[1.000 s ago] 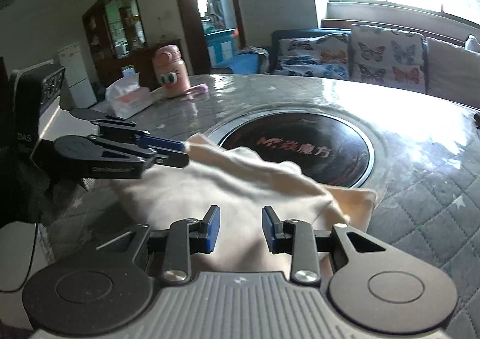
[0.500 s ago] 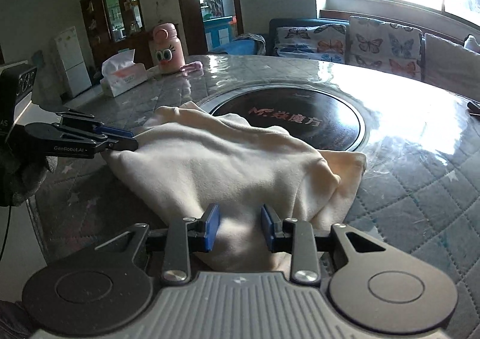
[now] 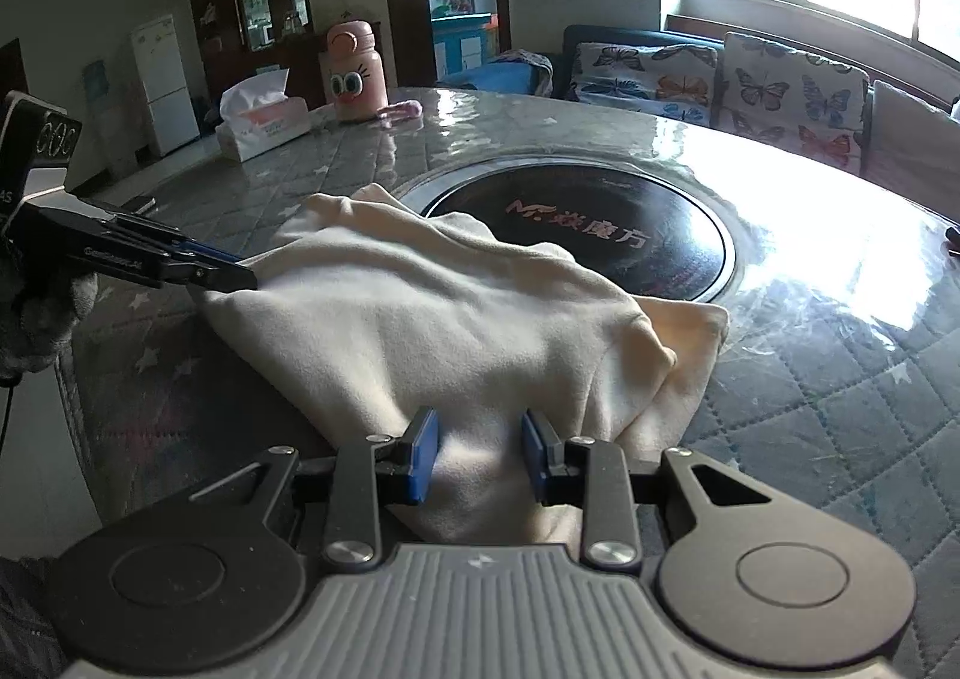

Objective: Fold clothes

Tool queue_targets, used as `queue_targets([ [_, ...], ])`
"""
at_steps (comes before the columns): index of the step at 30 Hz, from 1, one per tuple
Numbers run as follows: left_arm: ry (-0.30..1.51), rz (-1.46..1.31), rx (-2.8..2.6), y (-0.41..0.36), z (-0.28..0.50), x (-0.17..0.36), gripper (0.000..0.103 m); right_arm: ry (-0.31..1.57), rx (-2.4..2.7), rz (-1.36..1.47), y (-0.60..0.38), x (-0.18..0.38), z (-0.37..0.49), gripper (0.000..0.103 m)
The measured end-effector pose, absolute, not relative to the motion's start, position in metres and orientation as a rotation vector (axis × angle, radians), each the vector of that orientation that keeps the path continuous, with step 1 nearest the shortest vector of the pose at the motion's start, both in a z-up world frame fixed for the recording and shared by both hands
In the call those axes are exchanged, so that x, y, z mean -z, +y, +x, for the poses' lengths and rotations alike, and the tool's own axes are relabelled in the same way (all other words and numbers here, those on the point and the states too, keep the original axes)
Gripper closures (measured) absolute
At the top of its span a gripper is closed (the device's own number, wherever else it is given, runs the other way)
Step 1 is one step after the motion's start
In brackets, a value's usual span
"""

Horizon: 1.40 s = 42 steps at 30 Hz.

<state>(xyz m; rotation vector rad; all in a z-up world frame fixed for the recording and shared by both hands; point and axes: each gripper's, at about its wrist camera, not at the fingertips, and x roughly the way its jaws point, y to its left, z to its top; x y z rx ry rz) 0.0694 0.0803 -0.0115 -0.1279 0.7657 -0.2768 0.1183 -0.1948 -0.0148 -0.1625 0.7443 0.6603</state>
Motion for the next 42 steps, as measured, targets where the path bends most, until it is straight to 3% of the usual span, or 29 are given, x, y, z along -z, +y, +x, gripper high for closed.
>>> queue_targets([
  [13, 0.758, -0.206, 0.256, 0.098, 0.102, 0.007, 0.073, 0.721, -0.557, 0.019, -0.22, -0.005, 0.133, 0.074],
  [17, 0.766, -0.216, 0.263, 0.098, 0.109, 0.012, 0.093, 0.741, -0.471, 0.087, -0.231, 0.004, 0.152, 0.074],
  [20, 0.731, -0.172, 0.255, 0.093, 0.107, 0.004, 0.098, 0.752, -0.444, 0.117, -0.233, 0.011, 0.162, 0.075],
  [27, 0.664, -0.015, 0.226, 0.075, 0.105, -0.001, 0.098, 0.761, -0.409, 0.127, -0.23, 0.026, 0.173, 0.085],
  [31, 0.675, 0.02, 0.212, 0.073, 0.106, 0.008, 0.098, 0.74, -0.379, 0.102, -0.227, 0.024, 0.169, 0.097],
  [38, 0.678, 0.046, 0.181, 0.075, 0.108, 0.01, 0.087, 0.722, -0.328, 0.043, -0.22, 0.022, 0.166, 0.098],
  [42, 0.64, 0.05, 0.18, 0.077, 0.104, -0.004, 0.088, 0.697, -0.312, 0.041, -0.223, 0.013, 0.164, 0.098],
])
